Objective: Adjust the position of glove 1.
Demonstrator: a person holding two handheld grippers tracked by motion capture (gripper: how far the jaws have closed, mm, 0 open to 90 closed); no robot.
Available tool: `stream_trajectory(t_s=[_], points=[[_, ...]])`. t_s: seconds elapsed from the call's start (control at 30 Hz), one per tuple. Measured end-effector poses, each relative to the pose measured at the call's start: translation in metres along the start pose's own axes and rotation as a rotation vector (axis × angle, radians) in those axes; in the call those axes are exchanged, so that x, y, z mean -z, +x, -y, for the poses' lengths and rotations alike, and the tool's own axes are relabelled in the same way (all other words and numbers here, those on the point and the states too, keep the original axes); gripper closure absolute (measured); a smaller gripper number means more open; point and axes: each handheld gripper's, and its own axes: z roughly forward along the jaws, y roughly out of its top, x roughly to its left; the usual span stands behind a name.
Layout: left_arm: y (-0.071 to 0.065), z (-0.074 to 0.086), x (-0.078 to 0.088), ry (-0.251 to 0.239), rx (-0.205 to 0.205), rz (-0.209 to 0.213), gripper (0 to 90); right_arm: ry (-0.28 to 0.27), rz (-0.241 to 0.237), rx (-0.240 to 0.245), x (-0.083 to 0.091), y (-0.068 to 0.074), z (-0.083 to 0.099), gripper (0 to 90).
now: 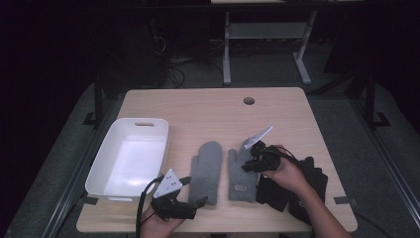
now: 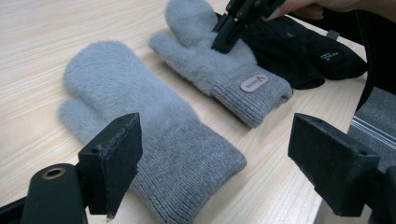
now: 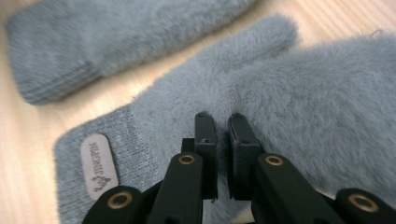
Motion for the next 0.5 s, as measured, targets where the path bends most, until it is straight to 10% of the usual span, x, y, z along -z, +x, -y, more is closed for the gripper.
stream_trajectory(t_s=[0.5], points=[[0.000, -0.002, 0.003, -0.024, 0.009, -0.003, 17.6, -0.067, -0.033, 0.059, 0.029, 0.028, -0.031, 84.7]])
